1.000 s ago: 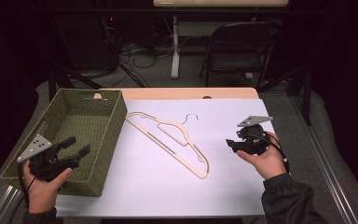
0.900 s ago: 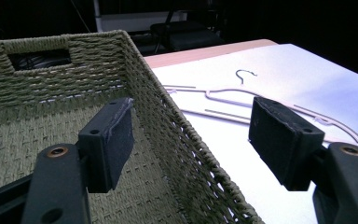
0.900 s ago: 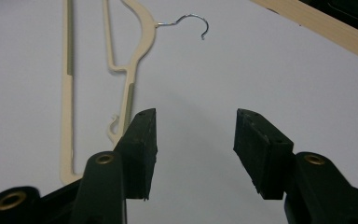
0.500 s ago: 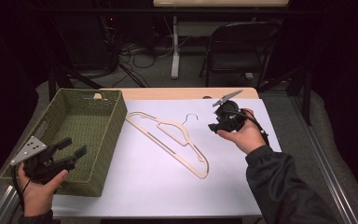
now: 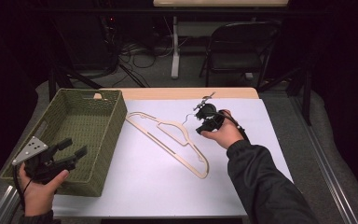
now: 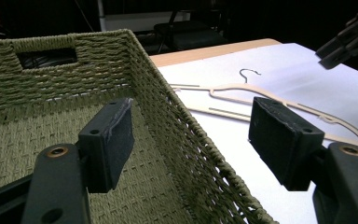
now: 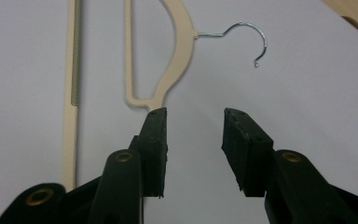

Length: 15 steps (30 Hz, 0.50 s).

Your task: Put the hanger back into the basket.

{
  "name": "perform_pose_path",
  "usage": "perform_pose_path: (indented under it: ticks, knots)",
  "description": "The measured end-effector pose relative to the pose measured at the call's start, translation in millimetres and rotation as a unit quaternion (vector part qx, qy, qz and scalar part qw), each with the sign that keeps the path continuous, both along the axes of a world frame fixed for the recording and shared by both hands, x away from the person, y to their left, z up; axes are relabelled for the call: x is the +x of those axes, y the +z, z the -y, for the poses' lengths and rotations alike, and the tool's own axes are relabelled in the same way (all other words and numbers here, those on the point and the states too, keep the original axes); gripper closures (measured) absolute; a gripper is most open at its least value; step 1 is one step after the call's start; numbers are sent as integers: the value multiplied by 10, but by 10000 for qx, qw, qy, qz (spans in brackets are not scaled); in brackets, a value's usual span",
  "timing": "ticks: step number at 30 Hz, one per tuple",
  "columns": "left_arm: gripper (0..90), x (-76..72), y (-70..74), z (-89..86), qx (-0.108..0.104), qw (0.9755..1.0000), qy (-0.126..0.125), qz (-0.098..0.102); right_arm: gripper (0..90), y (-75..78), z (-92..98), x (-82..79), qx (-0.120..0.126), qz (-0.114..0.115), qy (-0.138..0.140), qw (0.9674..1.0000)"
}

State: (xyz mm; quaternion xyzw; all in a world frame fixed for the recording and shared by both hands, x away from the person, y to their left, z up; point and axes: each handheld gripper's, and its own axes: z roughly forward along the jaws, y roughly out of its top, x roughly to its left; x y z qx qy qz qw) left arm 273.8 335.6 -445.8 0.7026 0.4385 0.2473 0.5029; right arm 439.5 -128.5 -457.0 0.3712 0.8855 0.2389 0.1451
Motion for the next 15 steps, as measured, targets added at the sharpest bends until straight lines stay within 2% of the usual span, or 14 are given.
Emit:
perform_pose_path:
  ticks: [1, 3, 6, 11, 15]
  knots:
    - [305, -1, 0, 1, 0, 10000, 1, 6, 614, 20, -18, 7, -293, -286, 24, 9992]
    - [305, -3, 2, 1, -2, 10000, -4, 15, 622, -56, -59, 23, -355, -379, 44, 9986]
    - [305, -5, 3, -2, 8, 10000, -1, 11, 636, -183, -89, 17, -262, -538, -73, 9982]
    - [305, -2, 0, -3, -2, 10000, 11, 16, 653, -372, -126, -16, -347, -869, -146, 9955]
    - [305, 0, 0, 1, 6, 10000, 17, 15, 652, -448, -157, -16, -410, -984, -121, 9942]
